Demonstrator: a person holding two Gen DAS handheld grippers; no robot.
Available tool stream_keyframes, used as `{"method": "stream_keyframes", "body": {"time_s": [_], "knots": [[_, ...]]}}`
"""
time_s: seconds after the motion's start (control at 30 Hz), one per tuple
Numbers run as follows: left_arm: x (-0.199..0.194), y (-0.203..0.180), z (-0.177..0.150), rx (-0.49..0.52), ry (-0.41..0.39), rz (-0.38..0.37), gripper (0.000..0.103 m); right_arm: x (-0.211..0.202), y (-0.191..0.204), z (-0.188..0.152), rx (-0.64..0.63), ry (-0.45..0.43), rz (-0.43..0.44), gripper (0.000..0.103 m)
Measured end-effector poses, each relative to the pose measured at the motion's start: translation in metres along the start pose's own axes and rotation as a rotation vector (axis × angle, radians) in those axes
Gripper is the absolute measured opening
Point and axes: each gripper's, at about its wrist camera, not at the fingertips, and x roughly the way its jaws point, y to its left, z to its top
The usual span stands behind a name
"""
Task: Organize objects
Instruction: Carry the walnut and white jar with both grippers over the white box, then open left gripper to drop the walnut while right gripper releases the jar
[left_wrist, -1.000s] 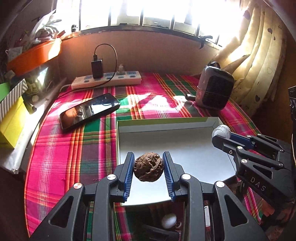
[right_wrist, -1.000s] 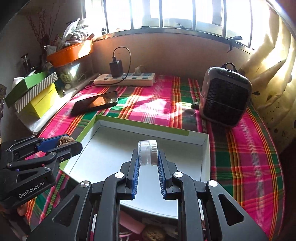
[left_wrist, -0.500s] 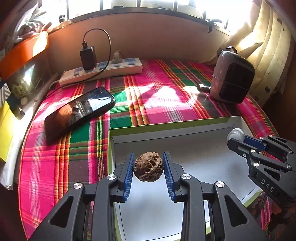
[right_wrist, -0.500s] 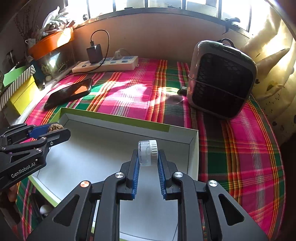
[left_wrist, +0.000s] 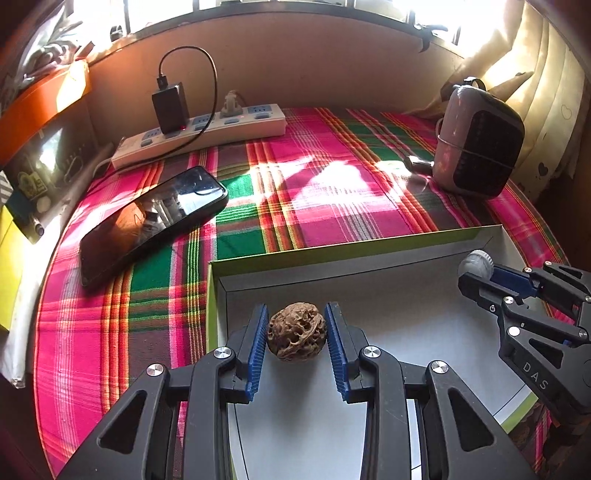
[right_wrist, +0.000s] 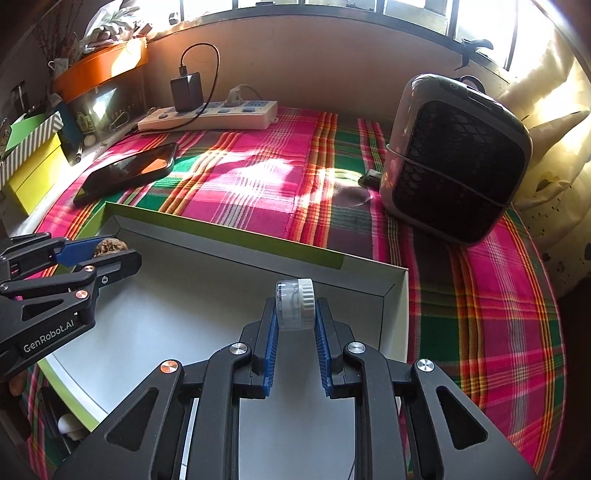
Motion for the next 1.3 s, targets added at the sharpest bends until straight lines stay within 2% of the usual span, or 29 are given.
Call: {"method": "stream_keyframes", "body": {"time_s": [0.7, 0.77, 0.93, 1.3], "knots": [[0.003, -0.005, 0.0, 0.023, 0.004, 0.018, 0.031, 0.006, -0.002, -0.001, 0.019, 0.015, -0.002, 0.02], [0.003, -0.004, 0.0, 0.021, 0.003, 0.008, 0.033, 0.005, -0.002, -0.001, 0.02, 0.014, 0.0, 0.022], [0.0, -0.004, -0.001, 0.014, -0.002, -0.005, 0.038, 0.001, -0.002, -0.002, 0.023, 0.002, 0.003, 0.037], [-0.02, 0.0, -0.003, 0.004, -0.036, -0.018, 0.042, -0.014, -0.005, -0.003, 0.042, -0.023, 0.013, 0.043]]}}
